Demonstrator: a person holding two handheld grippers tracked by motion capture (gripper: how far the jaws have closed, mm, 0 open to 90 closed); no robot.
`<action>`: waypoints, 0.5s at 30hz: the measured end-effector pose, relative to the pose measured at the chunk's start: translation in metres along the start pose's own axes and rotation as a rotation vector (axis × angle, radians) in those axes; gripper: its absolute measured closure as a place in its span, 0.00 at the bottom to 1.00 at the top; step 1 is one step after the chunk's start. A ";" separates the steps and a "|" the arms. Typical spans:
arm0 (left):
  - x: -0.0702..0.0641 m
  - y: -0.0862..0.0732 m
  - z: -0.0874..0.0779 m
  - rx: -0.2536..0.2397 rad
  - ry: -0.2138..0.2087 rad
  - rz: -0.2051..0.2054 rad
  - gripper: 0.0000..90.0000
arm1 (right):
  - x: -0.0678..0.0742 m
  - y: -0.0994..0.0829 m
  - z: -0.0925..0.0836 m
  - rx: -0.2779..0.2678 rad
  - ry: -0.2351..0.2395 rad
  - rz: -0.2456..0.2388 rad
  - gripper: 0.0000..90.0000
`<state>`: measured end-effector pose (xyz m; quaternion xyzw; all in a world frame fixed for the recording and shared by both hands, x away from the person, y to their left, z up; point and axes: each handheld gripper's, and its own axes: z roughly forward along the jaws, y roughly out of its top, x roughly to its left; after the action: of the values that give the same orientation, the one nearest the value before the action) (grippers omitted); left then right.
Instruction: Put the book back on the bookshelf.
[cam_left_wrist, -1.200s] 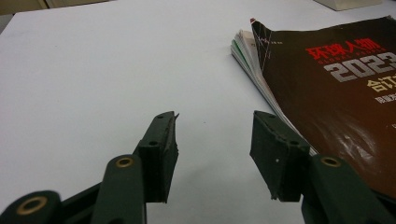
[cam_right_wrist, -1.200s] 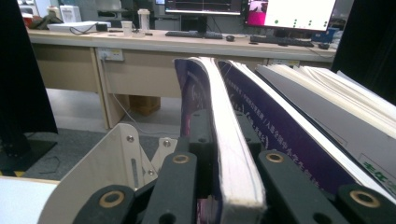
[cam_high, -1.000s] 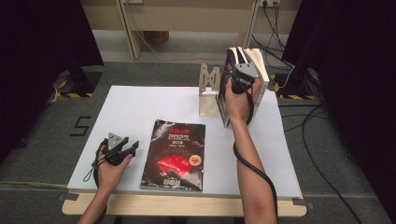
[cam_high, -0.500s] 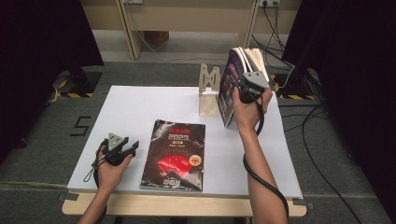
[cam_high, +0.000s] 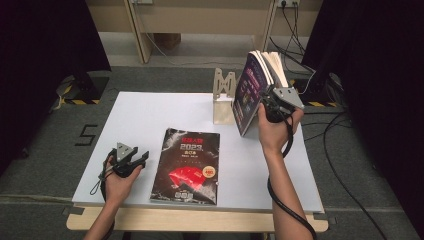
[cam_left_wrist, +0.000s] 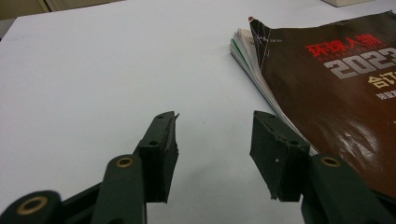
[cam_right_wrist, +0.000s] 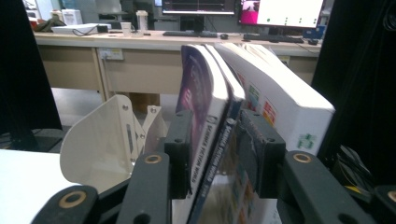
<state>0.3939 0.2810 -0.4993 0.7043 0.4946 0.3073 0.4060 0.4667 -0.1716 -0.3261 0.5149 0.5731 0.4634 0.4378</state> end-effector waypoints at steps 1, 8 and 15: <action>0.000 0.000 0.000 0.000 0.000 0.001 0.56 | 0.000 0.000 0.000 0.004 -0.002 0.002 0.73; 0.000 0.000 0.000 0.000 -0.002 -0.004 0.56 | -0.001 -0.003 0.011 0.046 0.010 0.024 0.71; 0.001 0.000 0.000 0.000 -0.002 -0.007 0.56 | 0.002 -0.002 0.027 0.071 0.006 0.033 0.70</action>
<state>0.3940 0.2819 -0.4993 0.7028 0.4967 0.3051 0.4079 0.4926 -0.1675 -0.3332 0.5379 0.5822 0.4515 0.4098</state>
